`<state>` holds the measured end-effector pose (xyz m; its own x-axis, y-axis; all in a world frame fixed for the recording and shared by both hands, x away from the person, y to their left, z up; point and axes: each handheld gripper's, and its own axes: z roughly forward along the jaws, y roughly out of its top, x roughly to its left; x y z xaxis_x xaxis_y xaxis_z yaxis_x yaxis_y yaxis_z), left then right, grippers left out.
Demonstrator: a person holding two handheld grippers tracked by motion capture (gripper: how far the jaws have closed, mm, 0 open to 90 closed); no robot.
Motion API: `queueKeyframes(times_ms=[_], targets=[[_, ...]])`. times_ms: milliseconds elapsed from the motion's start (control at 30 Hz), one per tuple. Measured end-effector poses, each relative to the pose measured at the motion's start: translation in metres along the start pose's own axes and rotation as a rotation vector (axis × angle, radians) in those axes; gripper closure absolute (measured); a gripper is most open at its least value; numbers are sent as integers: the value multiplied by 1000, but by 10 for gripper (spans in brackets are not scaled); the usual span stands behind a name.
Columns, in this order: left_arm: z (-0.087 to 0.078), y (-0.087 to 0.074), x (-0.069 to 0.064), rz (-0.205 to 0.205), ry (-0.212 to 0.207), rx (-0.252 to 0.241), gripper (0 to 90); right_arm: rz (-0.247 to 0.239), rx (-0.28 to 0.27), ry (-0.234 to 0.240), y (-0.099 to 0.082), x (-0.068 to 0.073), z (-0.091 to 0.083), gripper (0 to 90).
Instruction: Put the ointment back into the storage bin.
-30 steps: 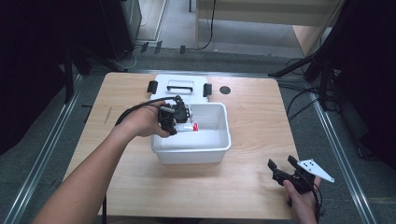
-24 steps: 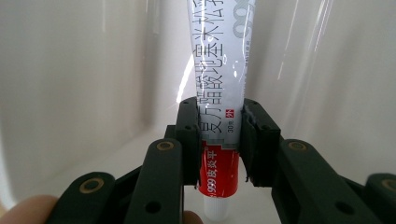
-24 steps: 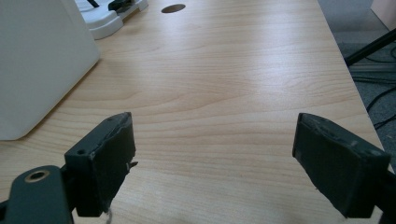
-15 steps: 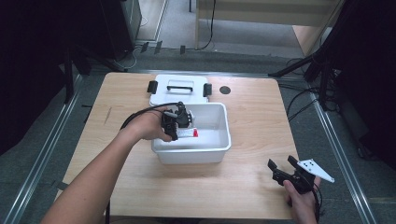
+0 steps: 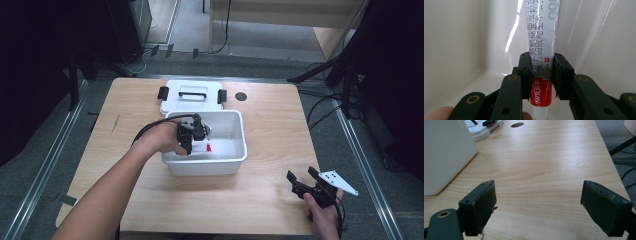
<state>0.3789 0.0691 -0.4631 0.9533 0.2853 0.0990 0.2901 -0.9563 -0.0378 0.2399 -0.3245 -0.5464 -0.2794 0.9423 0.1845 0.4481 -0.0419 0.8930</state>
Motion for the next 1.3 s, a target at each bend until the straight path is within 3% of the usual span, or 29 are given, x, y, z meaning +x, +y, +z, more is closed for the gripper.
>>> queueKeyframes(times_ms=[333,700,1167,1300], targets=[[6,-2,0,-12,3,24,719,-1,0,0,0,0,0,132],[7,-1,-2,-4,37,70,729,-4,0,-1,0,0,0,132],[4,-4,0,-10,17,33,710,-3,1,-1,0,0,0,132],[-6,-8,1,-29,3,-9,710,-3,1,0,0,0,0,132]])
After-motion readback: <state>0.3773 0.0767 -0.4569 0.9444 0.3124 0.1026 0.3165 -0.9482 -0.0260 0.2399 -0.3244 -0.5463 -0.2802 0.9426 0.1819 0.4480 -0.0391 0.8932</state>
